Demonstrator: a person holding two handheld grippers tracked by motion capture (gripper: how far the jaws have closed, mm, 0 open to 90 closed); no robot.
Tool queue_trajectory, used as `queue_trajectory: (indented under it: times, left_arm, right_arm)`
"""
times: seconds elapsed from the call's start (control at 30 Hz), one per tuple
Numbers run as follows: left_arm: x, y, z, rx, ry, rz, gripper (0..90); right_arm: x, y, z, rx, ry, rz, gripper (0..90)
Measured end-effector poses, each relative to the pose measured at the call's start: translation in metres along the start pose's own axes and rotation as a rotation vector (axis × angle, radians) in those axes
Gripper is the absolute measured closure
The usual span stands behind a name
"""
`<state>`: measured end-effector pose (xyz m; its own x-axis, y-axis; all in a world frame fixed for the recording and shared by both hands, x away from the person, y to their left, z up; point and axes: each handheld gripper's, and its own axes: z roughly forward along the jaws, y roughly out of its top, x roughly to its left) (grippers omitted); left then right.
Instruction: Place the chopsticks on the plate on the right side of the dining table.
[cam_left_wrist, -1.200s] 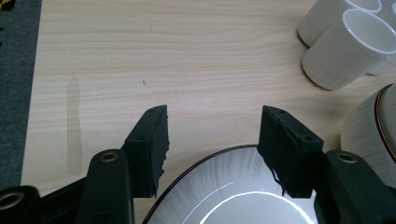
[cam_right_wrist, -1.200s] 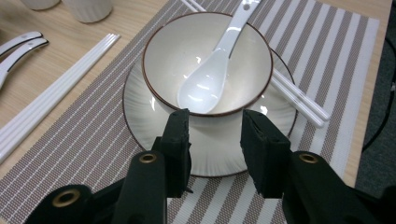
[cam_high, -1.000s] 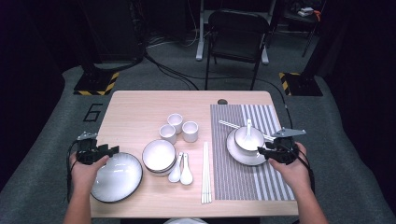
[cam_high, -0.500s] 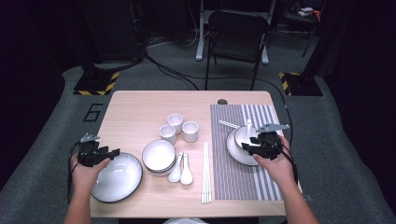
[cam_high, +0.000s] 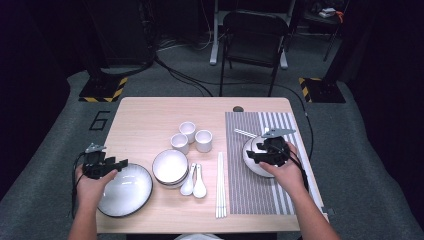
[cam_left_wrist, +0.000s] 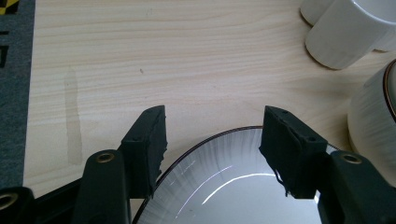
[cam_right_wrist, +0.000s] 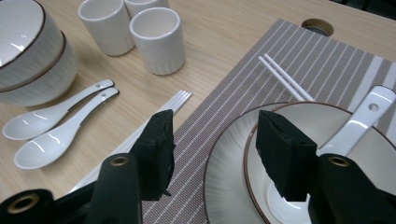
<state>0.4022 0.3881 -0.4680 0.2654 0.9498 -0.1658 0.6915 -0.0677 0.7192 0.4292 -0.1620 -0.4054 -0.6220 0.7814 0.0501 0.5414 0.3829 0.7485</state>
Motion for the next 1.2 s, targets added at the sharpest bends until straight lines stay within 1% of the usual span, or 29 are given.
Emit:
queue_trajectory:
  times: [0.13, 0.23, 0.37, 0.43, 0.47, 0.5, 0.53, 0.57, 0.6, 0.63, 0.67, 0.8, 0.9, 0.97, 1.0, 1.2]
  left_arm:
    - [0.000, 0.000, -0.001, -0.002, 0.000, -0.003, 40.9]
    - [0.000, 0.000, -0.001, 0.001, -0.002, -0.005, 40.9]
    - [0.001, 0.000, -0.001, -0.001, 0.000, -0.004, 40.9]
    - [0.001, 0.000, -0.001, -0.002, 0.002, -0.008, 40.9]
    - [0.002, 0.000, -0.001, -0.003, 0.002, -0.006, 40.9]
    - [0.002, 0.000, -0.001, -0.007, 0.001, -0.006, 40.9]
    - [0.002, 0.000, -0.001, -0.006, 0.001, -0.005, 41.0]
    - [0.002, 0.000, -0.002, -0.003, -0.001, -0.004, 40.9]
    - [0.002, 0.000, -0.002, -0.003, -0.002, -0.007, 40.9]
    - [0.002, 0.000, -0.002, -0.006, -0.002, -0.006, 40.9]
    - [0.002, 0.000, -0.002, -0.006, -0.002, -0.006, 40.9]
    - [0.002, 0.000, -0.002, -0.008, -0.001, -0.007, 41.0]
    - [0.002, 0.000, -0.001, -0.007, -0.002, -0.009, 41.0]
    - [0.002, 0.001, -0.001, -0.008, -0.003, -0.008, 40.9]
    - [0.002, 0.001, -0.001, -0.008, -0.003, -0.008, 40.9]
    - [0.003, 0.001, -0.002, -0.007, -0.004, -0.010, 40.9]
  right_arm:
    - [0.004, 0.006, 0.005, 0.002, -0.004, -0.012, 46.4]
    - [0.006, 0.009, 0.009, 0.003, 0.006, 0.009, 48.2]
    - [0.009, 0.015, 0.014, -0.005, 0.001, 0.008, 52.7]
    - [0.010, 0.018, 0.018, -0.004, 0.012, 0.013, 54.5]
    - [0.011, 0.019, 0.020, 0.000, 0.024, 0.015, 55.4]
    - [0.012, 0.020, 0.021, 0.003, 0.030, 0.026, 56.4]
    - [0.012, 0.020, 0.024, 0.003, 0.036, 0.024, 58.2]
    - [0.013, 0.021, 0.025, 0.006, 0.034, 0.033, 59.0]
    - [0.013, 0.022, 0.027, 0.000, 0.033, 0.030, 59.1]
    - [0.013, 0.023, 0.029, -0.001, 0.034, 0.042, 59.1]
    - [0.013, 0.023, 0.031, -0.007, 0.039, 0.042, 59.1]
    - [0.013, 0.027, 0.038, -0.005, 0.033, 0.044, 59.9]
    - [0.014, 0.030, 0.041, -0.001, 0.052, 0.066, 63.0]
    - [0.016, 0.033, 0.043, -0.018, 0.039, 0.060, 64.8]
    - [0.017, 0.034, 0.044, -0.020, 0.033, 0.066, 64.8]
    - [0.019, 0.040, 0.052, -0.021, 0.032, 0.081, 63.6]
